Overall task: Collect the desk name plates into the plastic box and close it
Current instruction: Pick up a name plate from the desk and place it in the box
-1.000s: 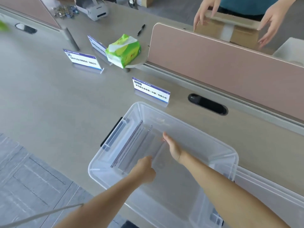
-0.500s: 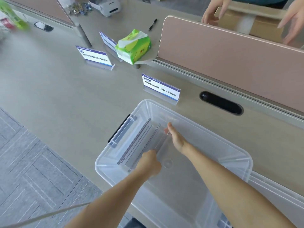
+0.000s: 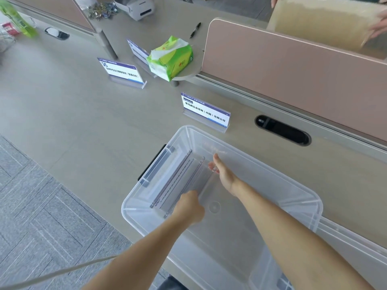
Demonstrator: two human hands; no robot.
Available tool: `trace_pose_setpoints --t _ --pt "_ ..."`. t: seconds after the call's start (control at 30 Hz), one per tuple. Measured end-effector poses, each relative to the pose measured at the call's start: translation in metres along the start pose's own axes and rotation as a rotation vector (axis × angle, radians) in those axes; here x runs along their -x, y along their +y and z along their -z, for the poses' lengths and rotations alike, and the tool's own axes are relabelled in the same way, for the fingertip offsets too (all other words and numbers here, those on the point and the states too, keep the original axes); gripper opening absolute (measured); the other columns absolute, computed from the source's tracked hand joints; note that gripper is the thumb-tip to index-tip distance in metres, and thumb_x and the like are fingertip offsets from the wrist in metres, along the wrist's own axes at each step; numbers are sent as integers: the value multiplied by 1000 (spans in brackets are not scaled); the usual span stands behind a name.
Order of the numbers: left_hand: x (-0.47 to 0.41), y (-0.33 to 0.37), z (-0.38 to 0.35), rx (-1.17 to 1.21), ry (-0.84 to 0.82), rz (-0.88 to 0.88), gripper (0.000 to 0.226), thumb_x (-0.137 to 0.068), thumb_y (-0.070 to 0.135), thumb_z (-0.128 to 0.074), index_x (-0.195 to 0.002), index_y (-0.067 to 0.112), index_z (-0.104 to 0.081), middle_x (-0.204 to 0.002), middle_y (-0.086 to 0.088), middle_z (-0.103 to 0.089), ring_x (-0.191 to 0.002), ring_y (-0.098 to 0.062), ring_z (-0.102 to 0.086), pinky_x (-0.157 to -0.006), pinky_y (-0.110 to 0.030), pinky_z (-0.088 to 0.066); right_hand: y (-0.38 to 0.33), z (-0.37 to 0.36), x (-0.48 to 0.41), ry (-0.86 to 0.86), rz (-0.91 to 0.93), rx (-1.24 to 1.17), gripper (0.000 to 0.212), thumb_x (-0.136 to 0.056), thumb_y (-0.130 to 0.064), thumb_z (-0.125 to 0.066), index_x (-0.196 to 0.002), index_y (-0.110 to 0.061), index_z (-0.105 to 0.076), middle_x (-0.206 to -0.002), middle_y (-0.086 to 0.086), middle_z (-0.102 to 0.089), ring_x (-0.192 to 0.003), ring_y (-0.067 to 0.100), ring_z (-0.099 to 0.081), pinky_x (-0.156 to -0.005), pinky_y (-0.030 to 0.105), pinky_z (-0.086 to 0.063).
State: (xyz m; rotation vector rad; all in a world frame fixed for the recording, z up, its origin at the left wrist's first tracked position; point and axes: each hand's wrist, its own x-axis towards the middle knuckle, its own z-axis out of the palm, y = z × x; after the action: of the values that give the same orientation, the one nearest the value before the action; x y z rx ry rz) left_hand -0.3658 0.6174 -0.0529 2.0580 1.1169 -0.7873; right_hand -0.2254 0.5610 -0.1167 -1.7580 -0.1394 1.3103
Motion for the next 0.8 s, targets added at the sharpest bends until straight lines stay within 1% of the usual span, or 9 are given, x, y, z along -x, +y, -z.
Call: trace_pose_setpoints --t 0.1,0.17,0.3,0.37,0.4,0.47,0.57,0.67,0.8 --pt "0 0 0 1 3 0 54 -85 2 -42 -138 10 -43 -132 -10 -53 -90 -25 -55 -79 -35 -54 1 0 -1 5 6 -40 104 -49 -101 -24 -116 -32 -63 -145 1 -47 -138 18 -35 -115 44 -17" --pt "0 1 0 -1 5 3 54 -86 2 -42 -139 10 -42 -134 -10 -53 -89 -24 -53 -79 -34 -52 2 -1 -1 1 14 -83 92 -59 -94 -24 -114 -33 -65 -142 2 -48 -137 18 -35 -113 43 -18" --pt "0 0 -1 -6 15 12 55 -87 3 -43 -141 12 -40 -137 -10 -51 -109 -29 -59 -79 -33 -52 3 -3 3 7 26 -96 81 -66 -87 -22 -112 -35 -64 -139 1 -50 -137 18 -35 -111 41 -17" --pt "2 1 -1 -17 32 11 54 -87 2 -44 -141 12 -40 -135 -10 -51 -109 -29 -59 -79 -32 -51 -2 -2 8 14 38 -113 73 -69 -86 -24 -110 -39 -61 -142 2 -48 -139 20 -34 -111 41 -16" --pt "3 1 -1 -25 44 12 54 -87 2 -44 -140 12 -41 -134 -10 -52 -108 -29 -59 -79 -32 -52 -4 -1 10 14 46 -98 75 -74 -84 -24 -119 -36 -60 -145 2 -45 -140 19 -32 -111 39 -16" --pt "6 1 1 -50 84 6 53 -86 1 -45 -138 14 -43 -129 -9 -55 -105 -29 -60 -79 -34 -55 -7 -2 19 -2 59 -16 83 -84 -79 -23 -141 -25 -47 -151 -2 -38 -143 17 -26 -113 37 -15" --pt "16 -1 6 -42 115 -50 49 -86 7 -48 -134 17 -43 -122 -6 -57 -101 -26 -61 -74 -35 -55 -15 -3 37 38 84 137 100 -74 -87 -26 -150 -22 -33 -156 0 -32 -144 20 -27 -118 42 -19" --pt "29 -2 16 -35 124 -126 45 -84 19 -50 -129 22 -45 -118 -2 -57 -99 -24 -61 -74 -36 -55 -22 -2 59 122 108 277 82 -86 -74 -30 -145 -17 -37 -151 5 -39 -138 24 -37 -111 41 -29" --pt "43 -12 41 -24 145 -296 20 -84 21 -50 -103 25 -57 -113 0 -64 -100 -23 -62 -81 -38 -55 -34 -9 90 274 129 456 69 -92 -60 -42 -142 -13 -42 -147 5 -45 -134 24 -43 -107 35 -34"
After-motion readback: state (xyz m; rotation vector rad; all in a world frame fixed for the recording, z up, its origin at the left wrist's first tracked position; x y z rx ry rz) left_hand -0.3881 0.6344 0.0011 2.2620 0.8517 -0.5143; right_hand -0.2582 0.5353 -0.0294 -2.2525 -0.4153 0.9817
